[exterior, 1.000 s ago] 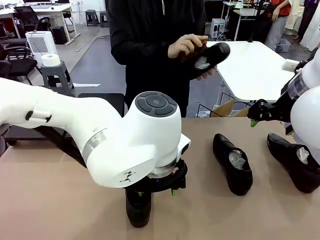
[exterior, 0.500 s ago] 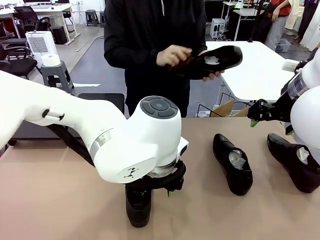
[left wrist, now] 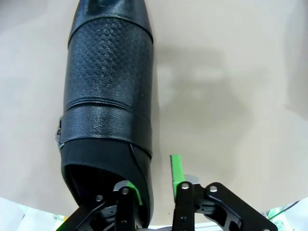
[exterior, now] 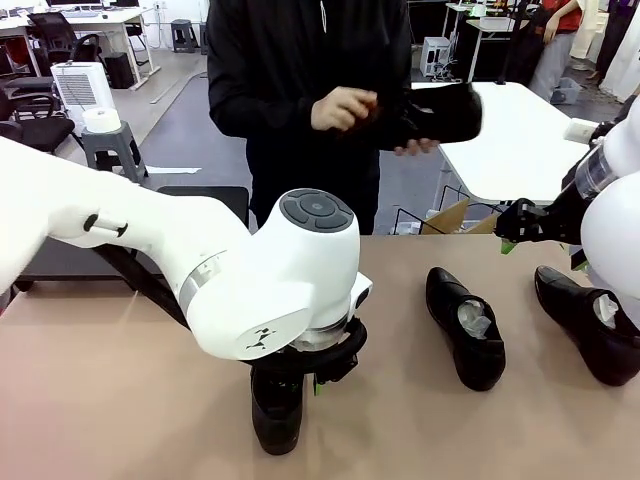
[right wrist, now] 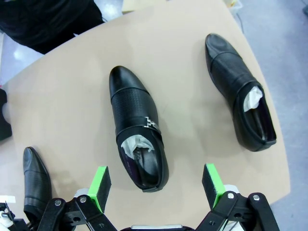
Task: Organize the shoes by placing them on the stand.
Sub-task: Place the Shoe from the middle of the table onto the Shoes Stand.
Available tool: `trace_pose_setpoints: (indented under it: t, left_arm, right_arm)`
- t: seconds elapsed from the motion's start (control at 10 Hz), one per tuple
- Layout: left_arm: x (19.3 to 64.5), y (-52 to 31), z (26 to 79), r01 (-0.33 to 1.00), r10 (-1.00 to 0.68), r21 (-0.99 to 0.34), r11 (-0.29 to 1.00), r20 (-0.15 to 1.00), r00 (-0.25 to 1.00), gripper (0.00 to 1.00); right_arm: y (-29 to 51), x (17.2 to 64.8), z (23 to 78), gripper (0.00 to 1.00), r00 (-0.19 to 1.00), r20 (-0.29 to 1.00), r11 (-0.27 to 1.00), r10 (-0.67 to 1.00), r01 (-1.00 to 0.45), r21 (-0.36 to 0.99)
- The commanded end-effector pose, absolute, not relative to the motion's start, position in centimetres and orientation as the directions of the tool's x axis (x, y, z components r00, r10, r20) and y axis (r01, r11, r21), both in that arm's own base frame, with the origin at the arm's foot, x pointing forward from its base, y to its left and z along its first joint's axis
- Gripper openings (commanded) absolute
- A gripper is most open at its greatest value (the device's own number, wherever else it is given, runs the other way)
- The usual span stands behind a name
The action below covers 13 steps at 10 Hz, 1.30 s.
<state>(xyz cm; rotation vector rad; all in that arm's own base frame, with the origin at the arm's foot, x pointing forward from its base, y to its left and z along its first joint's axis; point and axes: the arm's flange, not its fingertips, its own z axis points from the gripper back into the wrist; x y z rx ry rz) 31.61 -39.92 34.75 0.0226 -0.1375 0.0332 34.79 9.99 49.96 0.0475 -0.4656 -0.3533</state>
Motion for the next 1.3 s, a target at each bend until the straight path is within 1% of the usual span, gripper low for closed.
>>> trace_pose_setpoints:
  t: [0.0,0.3,0.4,0.5,0.6,0.7,0.8,0.9,1.0,1.1,1.2]
  left_arm:
    - [31.9,-39.9,34.8,-0.051,0.042,0.052,0.997,0.157,0.987,0.00]
    - [32.3,-39.1,34.8,-0.065,0.059,0.045,0.997,0.132,0.990,0.00]
    - [32.1,-38.3,35.6,-0.046,0.044,0.011,0.999,0.111,0.993,0.00]
    - [31.4,-36.2,38.3,-0.012,0.019,-0.065,0.998,0.105,0.994,0.00]
    - [30.6,-33.7,41.9,0.016,0.000,-0.098,0.995,0.157,0.988,0.00]
    - [30.3,-31.1,45.2,0.026,0.002,-0.113,0.993,0.241,0.970,0.00]
    - [30.7,-28.4,47.5,0.033,0.004,-0.118,0.992,0.299,0.954,0.00]
    - [31.4,-25.6,49.1,0.062,-0.022,-0.094,0.994,0.377,0.926,0.00]
    - [33.0,-22.1,49.6,0.083,-0.067,-0.017,0.996,0.434,0.898,0.00]
    - [34.4,-19.7,49.3,0.006,-0.004,-0.003,1.000,0.382,0.924,0.00]
    - [31.7,-25.4,50.2,0.054,-0.022,-0.074,0.996,0.373,0.928,0.00]
  right_arm:
    - [10.0,35.1,50.0,1.00,0.828,0.438,0.936,-0.351,0.321,0.143]
    - [10.0,35.1,50.0,1.00,0.828,0.438,0.936,-0.351,0.321,0.143]
    - [10.0,35.1,50.0,1.00,0.828,0.438,0.936,-0.351,0.321,0.143]
    - [10.0,35.1,50.0,1.00,0.828,0.438,0.936,-0.351,0.321,0.143]
    - [10.0,35.1,50.0,1.00,0.828,0.438,0.936,-0.351,0.321,0.143]
    - [10.0,35.1,50.0,1.00,0.828,0.438,0.936,-0.351,0.321,0.143]
    - [10.0,35.1,50.0,1.00,0.828,0.438,0.936,-0.351,0.321,0.143]
    - [10.0,35.1,50.0,1.00,0.828,0.438,0.936,-0.351,0.321,0.143]
    - [10.0,35.1,50.0,1.00,0.828,0.438,0.936,-0.351,0.321,0.143]
    - [10.0,35.1,50.0,1.00,0.828,0.438,0.936,-0.351,0.321,0.143]
    - [10.0,35.1,50.0,1.00,0.828,0.438,0.936,-0.351,0.321,0.143]
